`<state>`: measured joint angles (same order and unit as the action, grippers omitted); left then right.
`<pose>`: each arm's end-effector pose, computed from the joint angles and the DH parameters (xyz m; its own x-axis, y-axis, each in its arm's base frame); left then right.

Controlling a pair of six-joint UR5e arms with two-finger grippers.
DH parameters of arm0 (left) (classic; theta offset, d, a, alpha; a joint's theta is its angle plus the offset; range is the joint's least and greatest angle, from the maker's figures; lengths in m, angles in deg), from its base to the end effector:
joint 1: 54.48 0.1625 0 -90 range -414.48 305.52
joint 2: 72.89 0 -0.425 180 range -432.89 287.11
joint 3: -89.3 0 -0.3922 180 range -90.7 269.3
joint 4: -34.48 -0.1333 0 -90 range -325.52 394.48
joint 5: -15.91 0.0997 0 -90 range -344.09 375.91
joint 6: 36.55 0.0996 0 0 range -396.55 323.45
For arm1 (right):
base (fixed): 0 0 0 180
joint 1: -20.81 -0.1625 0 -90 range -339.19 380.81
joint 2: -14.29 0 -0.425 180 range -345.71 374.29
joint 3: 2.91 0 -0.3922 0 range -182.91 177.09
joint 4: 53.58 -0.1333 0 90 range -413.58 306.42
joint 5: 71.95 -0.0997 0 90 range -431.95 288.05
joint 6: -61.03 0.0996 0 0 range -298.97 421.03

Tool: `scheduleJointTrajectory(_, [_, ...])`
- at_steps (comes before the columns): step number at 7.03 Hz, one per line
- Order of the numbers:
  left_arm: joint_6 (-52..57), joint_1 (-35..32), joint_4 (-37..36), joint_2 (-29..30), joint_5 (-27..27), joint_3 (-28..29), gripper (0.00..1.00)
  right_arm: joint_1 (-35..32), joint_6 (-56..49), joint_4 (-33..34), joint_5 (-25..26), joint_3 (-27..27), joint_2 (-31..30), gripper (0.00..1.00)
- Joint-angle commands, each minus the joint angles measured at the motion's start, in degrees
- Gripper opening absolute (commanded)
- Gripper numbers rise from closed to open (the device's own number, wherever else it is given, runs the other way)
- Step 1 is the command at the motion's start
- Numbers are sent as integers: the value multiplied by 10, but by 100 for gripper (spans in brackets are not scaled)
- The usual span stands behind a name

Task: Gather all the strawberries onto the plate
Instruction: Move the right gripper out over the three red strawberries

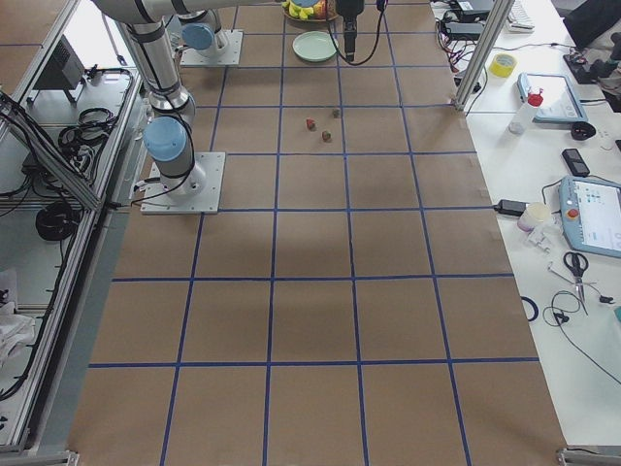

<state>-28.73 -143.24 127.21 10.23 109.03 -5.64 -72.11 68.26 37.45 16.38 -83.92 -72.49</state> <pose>-0.1183 -0.4420 0.4969 -0.9920 0.1154 -0.0520 0.1144 0.9932 0.0211 0.1628 -0.5173 0.5392 -0.9965 0.0709 -0.0436 0.0754 0.9906 -0.1138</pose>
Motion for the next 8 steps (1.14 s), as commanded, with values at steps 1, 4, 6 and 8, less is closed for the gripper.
scheduleJointTrajectory(1, [3, 2, -3, 0, 2, 2, 100, -1, 1, -1, 0, 0, 2, 100])
scheduleJointTrajectory(4, [3, 3, -3, -1, 3, 4, 100, -1, 2, 5, -7, -27, -2, 100])
scheduleJointTrajectory(6, [3, 16, -2, -2, 4, 5, 100, -46, 88, 53, -14, -59, 20, 100])
scheduleJointTrajectory(8, [3, 16, 10, -2, 8, 2, 100, -116, 174, 217, -4, -140, 84, 100])
